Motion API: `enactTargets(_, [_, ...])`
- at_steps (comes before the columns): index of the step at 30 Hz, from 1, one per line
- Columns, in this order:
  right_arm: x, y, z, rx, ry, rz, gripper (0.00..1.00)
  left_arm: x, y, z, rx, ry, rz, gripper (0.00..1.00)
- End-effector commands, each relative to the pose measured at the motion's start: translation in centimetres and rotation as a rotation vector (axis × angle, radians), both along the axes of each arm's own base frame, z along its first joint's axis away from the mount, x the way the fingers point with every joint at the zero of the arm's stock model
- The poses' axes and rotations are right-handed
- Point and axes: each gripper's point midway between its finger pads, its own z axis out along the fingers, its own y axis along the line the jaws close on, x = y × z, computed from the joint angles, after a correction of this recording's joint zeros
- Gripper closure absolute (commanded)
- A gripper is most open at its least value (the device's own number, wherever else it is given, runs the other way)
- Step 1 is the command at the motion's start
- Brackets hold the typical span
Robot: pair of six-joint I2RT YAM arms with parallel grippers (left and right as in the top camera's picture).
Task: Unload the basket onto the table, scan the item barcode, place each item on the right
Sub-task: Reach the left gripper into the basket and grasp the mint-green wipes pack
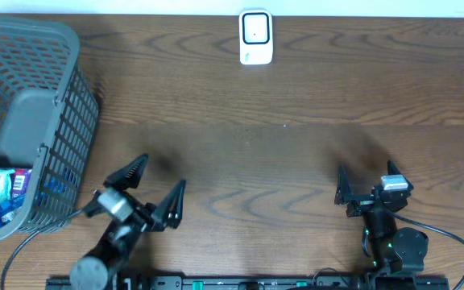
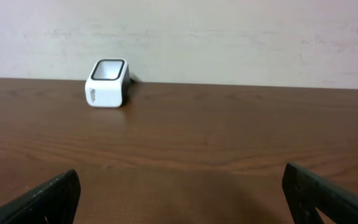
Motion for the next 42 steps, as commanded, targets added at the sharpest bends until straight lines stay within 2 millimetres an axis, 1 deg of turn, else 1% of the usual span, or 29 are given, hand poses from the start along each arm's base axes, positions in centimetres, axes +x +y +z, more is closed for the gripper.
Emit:
enactTargets(1, [0.0, 0.1, 0.0, 0.014, 0.0, 0.006, 0.01, -2.6, -0.3, 5.6, -0.038, -0.131, -0.043, 0.02])
enactTargets(3, [0.0, 0.1, 0.0, 0.014, 0.0, 0.006, 0.01, -3.2, 0.2, 8.3, -0.033, -0.184, 0.001, 0.02])
enactTargets(4, [0.0, 0.1, 0.0, 0.014, 0.0, 0.006, 0.01, -3.3, 0.6, 9.6, -0.023, -0.199, 0.032, 0.02])
enactTargets(5, [0.0, 0.1, 0.0, 0.014, 0.0, 0.006, 0.01, -2.9, 1.1, 10.7, -0.02, -0.188, 0.074, 0.02])
enactTargets(7, [0.0, 0.1, 0.0, 0.014, 0.0, 0.006, 0.01, -1.2, 2.7, 12.3, 0.008, -0.103, 0.199, 0.02])
enactTargets(9, [0.0, 0.1, 0.0, 0.014, 0.0, 0.006, 0.01, 1.1, 4.5, 13.2, 0.075, -0.003, 0.333, 0.02])
enactTargets(11, [0.0, 0.1, 0.0, 0.014, 0.0, 0.006, 0.01, 2.8, 4.4, 14.7, 0.181, 0.023, 0.351, 0.02])
enactTargets(14, [0.0, 0.1, 0.0, 0.014, 0.0, 0.006, 0.01, 5.4, 4.3, 16.8, 0.197, 0.047, 0.345, 0.02])
enactTargets(15, [0.0, 0.1, 0.0, 0.014, 0.0, 0.006, 0.01, 6.0, 4.3, 17.4, 0.199, 0.04, 0.348, 0.02])
enactTargets(17, [0.0, 0.1, 0.0, 0.014, 0.0, 0.006, 0.01, 7.3, 4.9, 18.5, 0.215, 0.031, 0.388, 0.02])
enactTargets(19, [0.0, 0.1, 0.0, 0.014, 0.0, 0.006, 0.01, 9.1, 7.5, 19.5, 0.185, 0.062, 0.533, 0.02])
enactTargets(21, [0.0, 0.1, 0.0, 0.014, 0.0, 0.006, 0.01, 10.6, 11.2, 20.6, 0.197, 0.101, 0.741, 0.02])
enactTargets(22, [0.0, 0.1, 0.0, 0.014, 0.0, 0.006, 0.01, 11.2, 13.5, 21.0, 0.218, 0.147, 0.855, 0.02])
enactTargets(23, [0.0, 0.1, 0.0, 0.014, 0.0, 0.006, 0.01, 11.6, 14.9, 21.2, 0.224, 0.187, 0.92, 0.02])
enactTargets(24, [0.0, 0.1, 0.0, 0.014, 0.0, 0.006, 0.01, 12.1, 17.2, 21.4, 0.237, 0.258, 1.009, 0.02])
enactTargets(25, [0.0, 0.1, 0.0, 0.014, 0.0, 0.006, 0.01, 12.6, 18.4, 21.4, 0.252, 0.31, 1.042, 0.02])
enactTargets(26, [0.0, 0.1, 0.0, 0.014, 0.0, 0.006, 0.01, 13.1, 19.6, 21.4, 0.264, 0.364, 1.068, 0.02])
enactTargets(27, [0.0, 0.1, 0.0, 0.014, 0.0, 0.006, 0.01, 13.7, 21.3, 21.0, 0.269, 0.445, 1.101, 0.02])
enactTargets(28, [0.0, 0.1, 0.0, 0.014, 0.0, 0.006, 0.01, 14.0, 24.0, 19.9, 0.252, 0.567, 1.149, 0.02])
enactTargets(31, [0.0, 0.1, 0.0, 0.014, 0.0, 0.006, 0.01, 14.0, 27.7, 17.4, 0.229, 0.734, 1.215, 0.02])
enactTargets(32, [0.0, 0.1, 0.0, 0.014, 0.0, 0.006, 0.01, 13.9, 28.7, 16.0, 0.236, 0.798, 1.228, 0.02])
enactTargets(33, [0.0, 0.1, 0.0, 0.014, 0.0, 0.006, 0.01, 13.4, 29.5, 14.1, 0.259, 0.88, 1.235, 0.02])
enactTargets(34, [0.0, 0.1, 0.0, 0.014, 0.0, 0.006, 0.01, 12.8, 30.3, 12.5, 0.296, 0.947, 1.239, 0.02])
enactTargets(35, [0.0, 0.1, 0.0, 0.014, 0.0, 0.006, 0.01, 12.2, 31.3, 11.1, 0.296, 1.012, 1.256, 0.02])
enactTargets(36, [0.0, 0.1, 0.0, 0.014, 0.0, 0.006, 0.01, 11.1, 32.6, 9.7, 0.234, 1.081, 1.304, 0.02])
enactTargets(39, [0.0, 0.1, 0.0, 0.014, 0.0, 0.006, 0.01, 7.2, 36.4, 6.2, -0.106, 1.228, 1.494, 0.02])
enactTargets(41, [0.0, 0.1, 0.0, 0.014, 0.0, 0.006, 0.01, 5.0, 37.8, 4.0, -0.304, 1.305, 1.568, 0.02])
enactTargets(42, [0.0, 0.1, 0.0, 0.014, 0.0, 0.006, 0.01, 4.2, 38.4, 2.9, -0.377, 1.339, 1.592, 0.02])
